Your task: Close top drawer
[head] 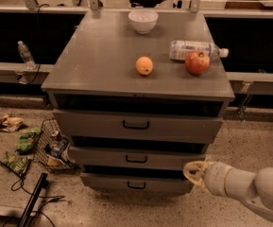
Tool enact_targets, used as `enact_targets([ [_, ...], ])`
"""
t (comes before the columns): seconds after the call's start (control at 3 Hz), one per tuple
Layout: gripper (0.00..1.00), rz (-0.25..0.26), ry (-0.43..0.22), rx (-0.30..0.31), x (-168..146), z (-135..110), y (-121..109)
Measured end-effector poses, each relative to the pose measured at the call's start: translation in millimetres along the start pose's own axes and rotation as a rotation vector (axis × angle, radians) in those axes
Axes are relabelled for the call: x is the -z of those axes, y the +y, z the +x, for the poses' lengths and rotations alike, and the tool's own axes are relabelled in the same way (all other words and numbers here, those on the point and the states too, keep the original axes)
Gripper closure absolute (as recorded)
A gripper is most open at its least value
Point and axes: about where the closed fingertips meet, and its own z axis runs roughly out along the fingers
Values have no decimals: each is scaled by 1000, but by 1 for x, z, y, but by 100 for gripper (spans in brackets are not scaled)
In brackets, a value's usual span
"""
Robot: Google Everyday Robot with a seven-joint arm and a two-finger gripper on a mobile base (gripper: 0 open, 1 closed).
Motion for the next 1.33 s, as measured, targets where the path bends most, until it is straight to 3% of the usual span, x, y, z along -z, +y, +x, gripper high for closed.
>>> enact_targets([
  [0.33,100,-17,-30,-38,-20,10,9],
  [0.67,87,-17,-27,-31,-18,7,8],
  [1.33,40,-21,-31,-30,-20,5,9],
])
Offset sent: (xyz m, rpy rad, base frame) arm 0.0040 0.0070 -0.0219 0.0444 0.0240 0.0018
